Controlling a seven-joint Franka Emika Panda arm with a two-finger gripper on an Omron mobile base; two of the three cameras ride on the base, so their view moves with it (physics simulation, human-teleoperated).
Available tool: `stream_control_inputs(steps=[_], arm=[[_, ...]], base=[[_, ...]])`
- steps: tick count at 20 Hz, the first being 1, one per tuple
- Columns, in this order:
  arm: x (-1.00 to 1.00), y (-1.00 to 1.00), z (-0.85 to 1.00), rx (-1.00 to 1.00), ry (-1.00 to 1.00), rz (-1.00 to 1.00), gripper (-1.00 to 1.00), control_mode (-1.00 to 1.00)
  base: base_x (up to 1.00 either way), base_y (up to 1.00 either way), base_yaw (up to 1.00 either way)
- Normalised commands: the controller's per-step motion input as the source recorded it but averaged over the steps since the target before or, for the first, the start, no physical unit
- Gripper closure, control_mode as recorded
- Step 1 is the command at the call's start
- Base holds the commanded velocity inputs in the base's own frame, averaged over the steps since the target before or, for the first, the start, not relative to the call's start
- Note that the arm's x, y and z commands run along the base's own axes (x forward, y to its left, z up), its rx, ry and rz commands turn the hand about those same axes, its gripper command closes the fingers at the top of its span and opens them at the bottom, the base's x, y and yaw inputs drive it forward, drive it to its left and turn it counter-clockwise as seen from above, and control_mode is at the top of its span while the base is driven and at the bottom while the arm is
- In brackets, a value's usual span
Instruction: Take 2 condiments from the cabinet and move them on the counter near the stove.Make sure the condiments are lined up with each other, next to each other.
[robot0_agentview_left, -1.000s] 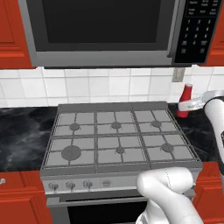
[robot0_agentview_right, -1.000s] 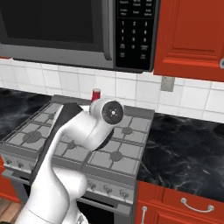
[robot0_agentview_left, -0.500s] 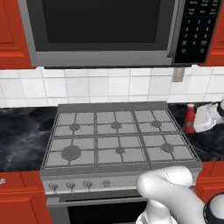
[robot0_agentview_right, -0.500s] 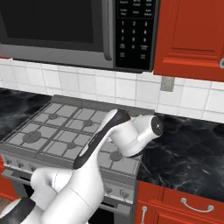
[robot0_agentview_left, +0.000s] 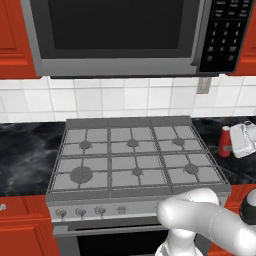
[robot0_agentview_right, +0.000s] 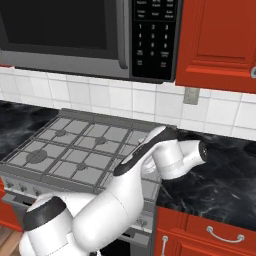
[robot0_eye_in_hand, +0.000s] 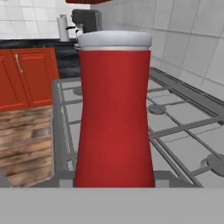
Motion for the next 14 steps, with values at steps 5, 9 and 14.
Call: stream_control_inputs(steps=[5,9,14], arm=[[0.02,-0.35,-0.29,0.00,0.00,0.00,1.00,-1.00],[0.00,-0.33,-0.18,0.00,0.00,0.00,1.00,-1.00],[0.03,-0.10,-0.34,0.00,0.00,0.00,1.00,-1.00]], base=[[0.00,0.00,0.00],[0.00,0.00,0.00],[0.00,0.00,0.00]])
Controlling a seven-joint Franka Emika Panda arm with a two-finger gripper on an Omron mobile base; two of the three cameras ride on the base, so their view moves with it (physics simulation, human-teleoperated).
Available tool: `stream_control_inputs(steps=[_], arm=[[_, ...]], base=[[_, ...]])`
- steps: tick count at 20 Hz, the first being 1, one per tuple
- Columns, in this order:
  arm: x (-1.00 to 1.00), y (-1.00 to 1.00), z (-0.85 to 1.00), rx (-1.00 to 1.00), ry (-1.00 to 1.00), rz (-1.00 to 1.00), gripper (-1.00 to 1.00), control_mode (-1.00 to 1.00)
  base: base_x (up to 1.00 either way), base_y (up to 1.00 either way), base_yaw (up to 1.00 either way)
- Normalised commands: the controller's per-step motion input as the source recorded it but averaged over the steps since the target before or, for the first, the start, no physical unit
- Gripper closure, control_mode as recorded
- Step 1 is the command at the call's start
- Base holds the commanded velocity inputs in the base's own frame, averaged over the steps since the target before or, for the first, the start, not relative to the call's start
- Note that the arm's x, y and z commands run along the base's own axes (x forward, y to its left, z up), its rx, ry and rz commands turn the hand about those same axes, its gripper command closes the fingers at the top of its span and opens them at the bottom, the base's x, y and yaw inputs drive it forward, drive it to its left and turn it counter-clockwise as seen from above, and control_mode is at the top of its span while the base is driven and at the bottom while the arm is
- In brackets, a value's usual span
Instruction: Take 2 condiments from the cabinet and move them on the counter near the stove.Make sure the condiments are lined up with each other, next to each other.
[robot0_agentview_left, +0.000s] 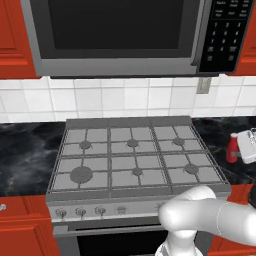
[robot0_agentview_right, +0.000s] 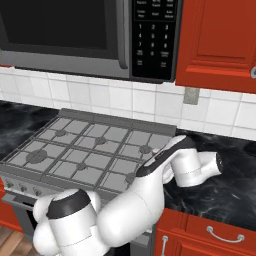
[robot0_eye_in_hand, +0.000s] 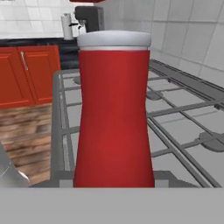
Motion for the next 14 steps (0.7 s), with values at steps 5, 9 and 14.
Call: stream_control_inputs(steps=[5,9,14], arm=[[0.01,-0.04,-0.40,0.01,-0.05,0.00,1.00,-1.00],[0.00,-0.16,-0.29,0.03,-0.06,0.00,1.00,-1.00],[0.03,-0.11,-0.33,0.03,-0.07,0.00,1.00,-1.00]], base=[[0.00,0.00,0.00],[0.00,0.00,0.00],[0.00,0.00,0.00]])
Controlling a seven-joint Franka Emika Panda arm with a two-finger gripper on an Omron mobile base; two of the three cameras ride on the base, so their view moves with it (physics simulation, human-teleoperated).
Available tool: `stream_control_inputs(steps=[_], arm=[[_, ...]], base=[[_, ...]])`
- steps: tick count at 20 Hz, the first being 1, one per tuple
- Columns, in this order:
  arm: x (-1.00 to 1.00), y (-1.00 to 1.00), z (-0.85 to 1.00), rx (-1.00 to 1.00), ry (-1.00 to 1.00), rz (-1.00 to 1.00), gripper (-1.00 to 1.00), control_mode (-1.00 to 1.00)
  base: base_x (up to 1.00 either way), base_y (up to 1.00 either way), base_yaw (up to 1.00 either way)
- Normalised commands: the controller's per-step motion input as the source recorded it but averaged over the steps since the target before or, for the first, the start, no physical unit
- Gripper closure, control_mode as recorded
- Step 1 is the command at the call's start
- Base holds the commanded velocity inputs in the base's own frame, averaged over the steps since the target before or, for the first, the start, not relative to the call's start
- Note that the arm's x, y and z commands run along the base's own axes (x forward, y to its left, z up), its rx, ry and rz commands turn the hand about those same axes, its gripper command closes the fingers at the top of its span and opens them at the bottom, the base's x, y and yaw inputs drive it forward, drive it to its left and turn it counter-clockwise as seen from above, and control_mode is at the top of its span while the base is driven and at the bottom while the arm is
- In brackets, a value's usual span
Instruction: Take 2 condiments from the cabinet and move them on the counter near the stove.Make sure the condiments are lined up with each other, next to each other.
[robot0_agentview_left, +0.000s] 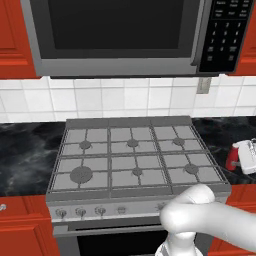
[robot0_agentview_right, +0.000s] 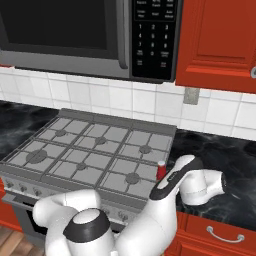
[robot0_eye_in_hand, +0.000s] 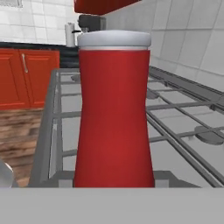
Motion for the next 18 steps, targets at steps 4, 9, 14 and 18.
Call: stream_control_inputs(steps=[4,9,14,18], arm=[[0.09,-0.11,-0.30,0.01,0.00,0.00,1.00,-1.00],[0.21,-0.23,-0.27,0.02,0.00,0.00,1.00,-1.00],[0.29,-0.24,-0.25,0.03,-0.01,0.00,1.00,-1.00],[0.32,-0.21,-0.21,0.03,0.00,0.00,1.00,-1.00]], base=[[0.00,0.00,0.00],[0.00,0.00,0.00],[0.00,0.00,0.00],[0.00,0.00,0.00]])
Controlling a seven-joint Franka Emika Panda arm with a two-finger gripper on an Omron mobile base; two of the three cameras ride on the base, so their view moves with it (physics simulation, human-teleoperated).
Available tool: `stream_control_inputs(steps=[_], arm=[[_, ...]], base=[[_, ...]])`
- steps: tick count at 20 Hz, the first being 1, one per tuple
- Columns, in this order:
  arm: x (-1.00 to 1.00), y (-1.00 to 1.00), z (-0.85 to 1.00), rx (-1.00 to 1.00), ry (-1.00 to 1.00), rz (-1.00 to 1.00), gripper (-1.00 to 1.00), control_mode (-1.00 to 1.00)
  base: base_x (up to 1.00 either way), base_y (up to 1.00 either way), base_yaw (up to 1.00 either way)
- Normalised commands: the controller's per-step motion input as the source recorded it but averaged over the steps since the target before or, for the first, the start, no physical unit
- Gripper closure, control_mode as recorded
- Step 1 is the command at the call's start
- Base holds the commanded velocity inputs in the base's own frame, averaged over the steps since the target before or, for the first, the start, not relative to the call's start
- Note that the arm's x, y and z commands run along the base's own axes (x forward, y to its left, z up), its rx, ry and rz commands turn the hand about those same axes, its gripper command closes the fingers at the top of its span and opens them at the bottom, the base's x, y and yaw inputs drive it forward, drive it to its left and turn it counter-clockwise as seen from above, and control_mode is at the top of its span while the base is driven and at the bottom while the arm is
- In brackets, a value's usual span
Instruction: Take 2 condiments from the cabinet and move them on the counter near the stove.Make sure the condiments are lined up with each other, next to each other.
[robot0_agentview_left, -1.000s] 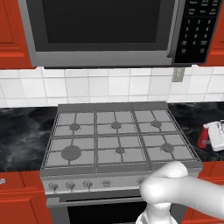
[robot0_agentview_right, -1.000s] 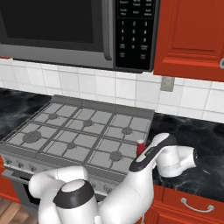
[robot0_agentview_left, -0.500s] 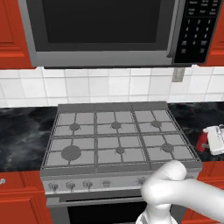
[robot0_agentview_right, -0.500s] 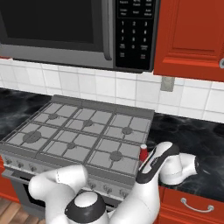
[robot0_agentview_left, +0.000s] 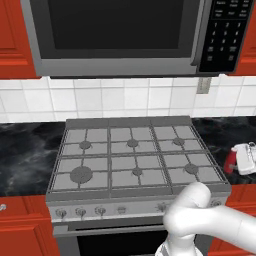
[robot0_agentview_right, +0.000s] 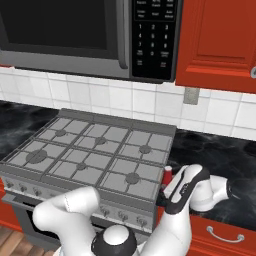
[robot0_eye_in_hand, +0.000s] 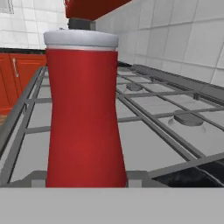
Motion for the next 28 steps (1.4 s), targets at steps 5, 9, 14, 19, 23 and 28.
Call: stream_control_inputs(steps=[5,9,14,19,23,28], arm=[[0.29,-0.13,-0.22,0.03,-0.02,0.00,1.00,-1.00],[0.05,0.00,-0.33,0.00,-0.02,0.00,1.00,-1.00],[-0.14,0.03,-0.40,0.00,-0.05,0.01,-1.00,-1.00],[0.00,0.02,-0.27,0.00,-0.01,0.00,-1.00,-1.00],[0.01,0.01,-0.03,0.00,0.01,0.00,-1.00,-1.00],[0.00,0.00,0.00,0.00,0.06,0.00,-1.00,-1.00]], base=[[0.00,0.00,0.00],[0.00,0.00,0.00],[0.00,0.00,0.00],[0.00,0.00,0.00],[0.00,0.00,0.00],[0.00,0.00,0.00]])
